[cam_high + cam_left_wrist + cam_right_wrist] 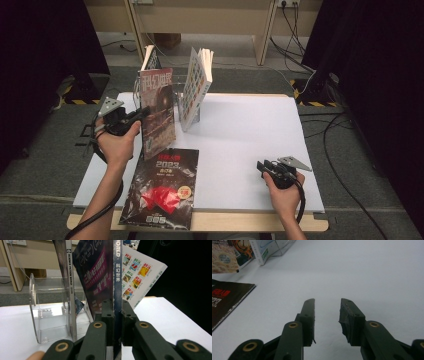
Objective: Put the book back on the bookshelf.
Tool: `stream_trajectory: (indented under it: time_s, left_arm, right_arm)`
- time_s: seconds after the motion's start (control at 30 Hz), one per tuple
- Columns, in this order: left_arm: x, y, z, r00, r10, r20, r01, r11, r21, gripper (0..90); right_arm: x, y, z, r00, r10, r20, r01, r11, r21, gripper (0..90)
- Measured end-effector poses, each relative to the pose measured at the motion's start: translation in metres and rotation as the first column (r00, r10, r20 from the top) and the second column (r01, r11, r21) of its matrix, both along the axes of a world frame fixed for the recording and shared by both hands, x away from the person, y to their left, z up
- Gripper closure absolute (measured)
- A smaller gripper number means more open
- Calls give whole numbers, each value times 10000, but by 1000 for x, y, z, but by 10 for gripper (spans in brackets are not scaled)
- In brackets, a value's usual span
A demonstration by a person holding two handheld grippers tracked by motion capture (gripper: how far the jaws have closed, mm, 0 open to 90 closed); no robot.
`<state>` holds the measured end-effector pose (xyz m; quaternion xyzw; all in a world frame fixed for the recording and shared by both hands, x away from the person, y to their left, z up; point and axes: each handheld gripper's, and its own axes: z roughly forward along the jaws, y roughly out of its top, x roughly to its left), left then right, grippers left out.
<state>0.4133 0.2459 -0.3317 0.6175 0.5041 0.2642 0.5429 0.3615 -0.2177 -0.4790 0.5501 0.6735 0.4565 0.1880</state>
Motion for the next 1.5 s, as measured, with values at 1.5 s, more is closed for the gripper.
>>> stream_trajectory:
  time_s: [1.5]
  left_arm:
    - [51,-21,8,9967,656,483,-672,9973,313,840]
  right_arm:
    - [-2,-3,-2,9999,-119,-43,120,9998,161,645]
